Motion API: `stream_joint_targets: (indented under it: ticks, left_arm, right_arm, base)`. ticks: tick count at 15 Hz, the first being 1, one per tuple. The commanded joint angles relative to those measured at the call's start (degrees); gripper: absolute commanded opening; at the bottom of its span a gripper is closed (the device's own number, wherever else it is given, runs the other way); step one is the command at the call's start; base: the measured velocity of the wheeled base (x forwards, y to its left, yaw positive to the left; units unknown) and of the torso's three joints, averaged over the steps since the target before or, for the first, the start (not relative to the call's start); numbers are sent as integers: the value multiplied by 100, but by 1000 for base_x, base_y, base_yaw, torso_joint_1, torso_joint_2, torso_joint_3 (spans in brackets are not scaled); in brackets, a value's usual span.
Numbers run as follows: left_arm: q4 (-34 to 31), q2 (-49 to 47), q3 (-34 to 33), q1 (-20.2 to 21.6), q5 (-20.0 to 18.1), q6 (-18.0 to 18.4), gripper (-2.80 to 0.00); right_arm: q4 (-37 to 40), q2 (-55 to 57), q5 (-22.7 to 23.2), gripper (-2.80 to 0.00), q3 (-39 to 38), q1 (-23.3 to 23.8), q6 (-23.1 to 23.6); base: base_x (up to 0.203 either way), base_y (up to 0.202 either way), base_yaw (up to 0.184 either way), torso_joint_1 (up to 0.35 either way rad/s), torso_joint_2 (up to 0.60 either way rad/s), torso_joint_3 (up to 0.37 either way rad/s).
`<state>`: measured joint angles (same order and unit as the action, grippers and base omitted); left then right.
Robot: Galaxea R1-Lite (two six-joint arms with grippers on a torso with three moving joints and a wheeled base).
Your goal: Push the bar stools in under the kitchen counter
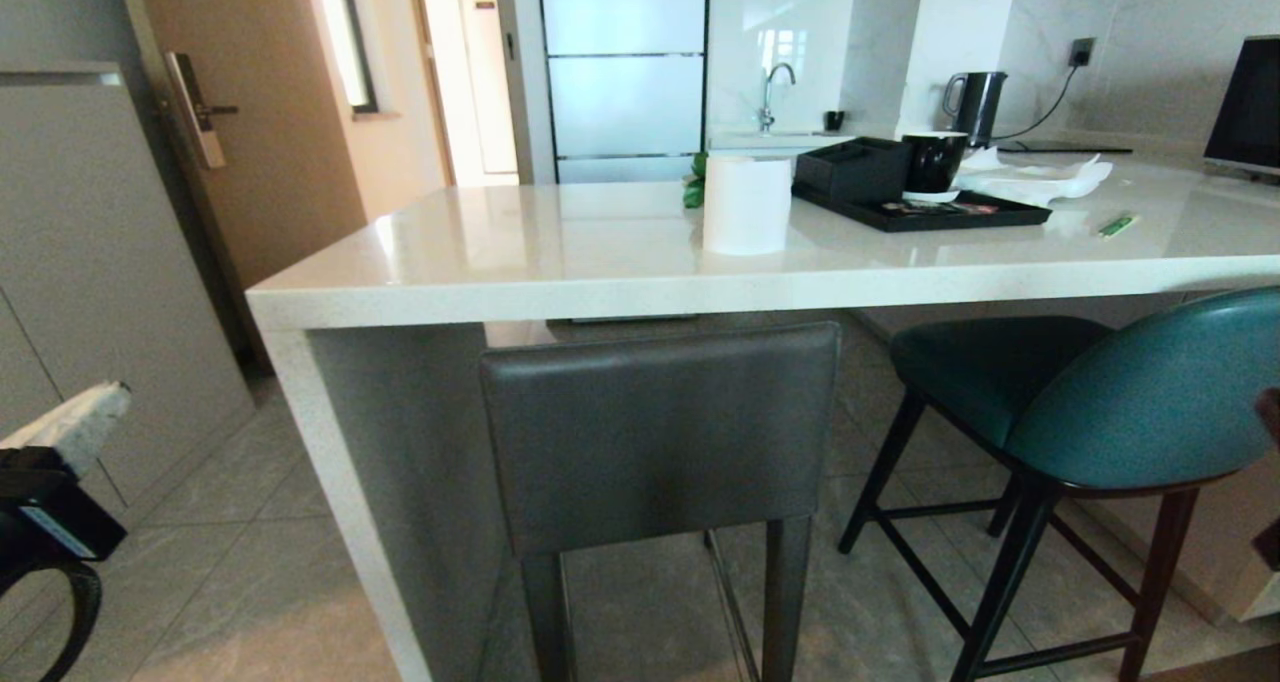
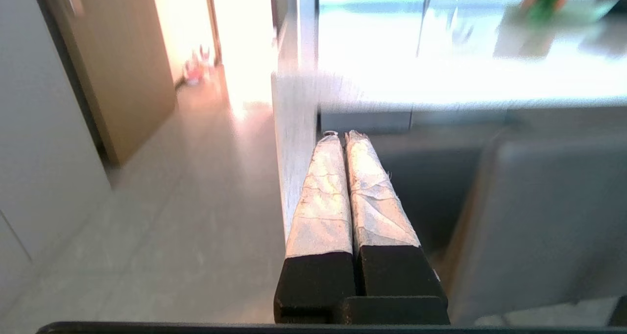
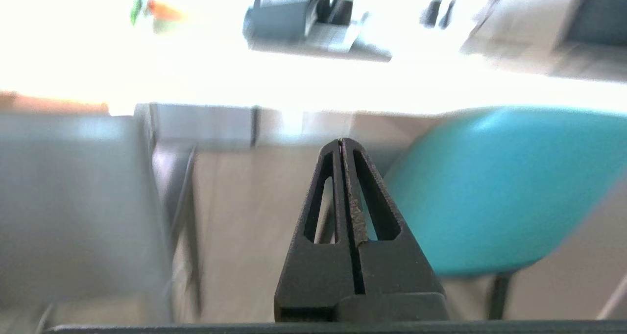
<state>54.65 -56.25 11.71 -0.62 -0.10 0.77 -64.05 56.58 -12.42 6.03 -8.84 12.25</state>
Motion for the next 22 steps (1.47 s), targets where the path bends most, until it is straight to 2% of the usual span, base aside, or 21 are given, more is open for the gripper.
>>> stream_joint_targets:
  ticks: [1,2,4,5,7,9,11,13,16,18,19,20,22]
  left_arm:
    - [-1842,1377,527,-16,-12,-5,-280]
    - [-2564,1831,777,-32,-24,-11,-280]
    - [-3567,2574,1103,-75,-36,-12,-280]
    - [-4034,2884,1270,-81,-38,-10,-280]
    - [-4921,3447,1506,-97,-112,9,-280]
    - [-5603,4091,1509,-93,-383,21,-280]
    - [-6288,4891,1327,8,-649,132,-280]
    - [-6792,5568,942,58,-706,361,-280]
    - [-6708,5641,20,77,-419,557,-280]
    - [-6040,5636,-853,77,-220,587,-280]
    - [-5466,5635,-1154,71,-171,568,-280]
    - [-5274,5635,-1239,67,-147,486,-280]
    - [-5430,5634,-1198,71,-157,415,-280]
  right_arm:
    - [1364,-1341,32,-280,539,131,67]
    - [2416,-1878,127,-280,934,177,110]
    - [4411,-2873,401,-280,1620,253,174]
    - [5142,-3294,507,-280,1926,301,201]
    - [6037,-3917,634,-280,2308,474,236]
    - [6851,-4458,703,-280,2525,704,269]
    - [7500,-5124,798,-280,2524,865,401]
    - [8097,-5632,892,-280,2281,912,436]
    - [8076,-5659,1332,-280,1479,925,130]
    - [7520,-5658,1354,-280,402,926,-204]
    - [7107,-5658,1337,-280,-166,924,-357]
    - [6853,-5658,1341,-280,-551,921,-576]
    - [6346,-5658,1347,-280,-649,911,-958]
  base:
    - [0,0,0,0,0,0]
    - [0,0,0,0,0,0]
    - [0,0,0,0,0,0]
    - [0,0,0,0,0,0]
    - [0,0,0,0,0,0]
    - [0,0,0,0,0,0]
    - [0,0,0,0,0,0]
    - [0,0,0,0,0,0]
    - [0,0,0,0,0,0]
    - [0,0,0,0,0,0]
    - [0,0,0,0,0,0]
    - [0,0,0,0,0,0]
    - [0,0,0,0,0,0]
